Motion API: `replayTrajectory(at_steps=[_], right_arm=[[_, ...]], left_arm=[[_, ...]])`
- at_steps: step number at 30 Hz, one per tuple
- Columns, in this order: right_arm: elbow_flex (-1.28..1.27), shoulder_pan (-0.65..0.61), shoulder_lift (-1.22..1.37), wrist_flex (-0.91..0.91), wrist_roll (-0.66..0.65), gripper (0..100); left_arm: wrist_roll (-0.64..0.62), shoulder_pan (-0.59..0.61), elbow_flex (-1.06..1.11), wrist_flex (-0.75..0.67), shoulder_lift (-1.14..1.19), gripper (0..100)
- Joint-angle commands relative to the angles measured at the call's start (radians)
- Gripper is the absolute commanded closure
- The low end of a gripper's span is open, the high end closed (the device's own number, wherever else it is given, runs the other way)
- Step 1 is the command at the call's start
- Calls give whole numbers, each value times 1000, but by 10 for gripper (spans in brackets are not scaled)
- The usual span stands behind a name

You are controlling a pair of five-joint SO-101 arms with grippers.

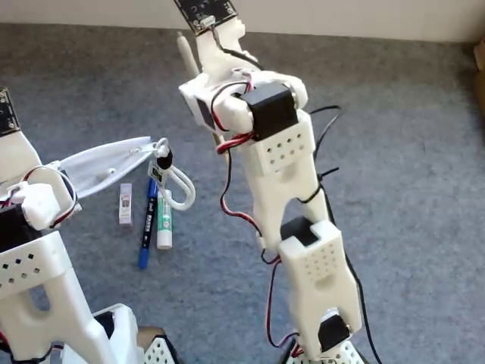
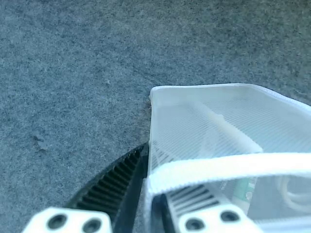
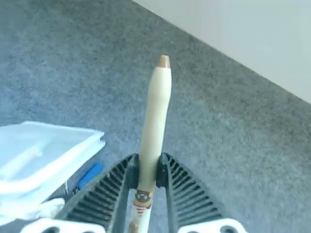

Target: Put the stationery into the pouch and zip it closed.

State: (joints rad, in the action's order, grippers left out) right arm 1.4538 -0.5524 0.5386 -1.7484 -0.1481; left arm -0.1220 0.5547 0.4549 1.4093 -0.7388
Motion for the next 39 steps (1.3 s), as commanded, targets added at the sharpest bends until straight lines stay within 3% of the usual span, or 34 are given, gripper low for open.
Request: replayTrajectory(at_steps=[1, 11, 17, 29, 39], right_arm=[[-174, -41, -173, -16, 12, 995], [-277, -133, -355, -15, 15, 995], [-277, -214, -395, -13, 150, 995], [-275, -348, -483, -15, 196, 995], [-277, -366, -559, -15, 212, 995]], left_arm=[[-6, 19, 12, -12, 21, 990], [-6, 19, 42, -48, 19, 990], [-6, 19, 45, -52, 19, 989], [-6, 19, 47, -54, 19, 989], [-6, 19, 47, -54, 19, 989]])
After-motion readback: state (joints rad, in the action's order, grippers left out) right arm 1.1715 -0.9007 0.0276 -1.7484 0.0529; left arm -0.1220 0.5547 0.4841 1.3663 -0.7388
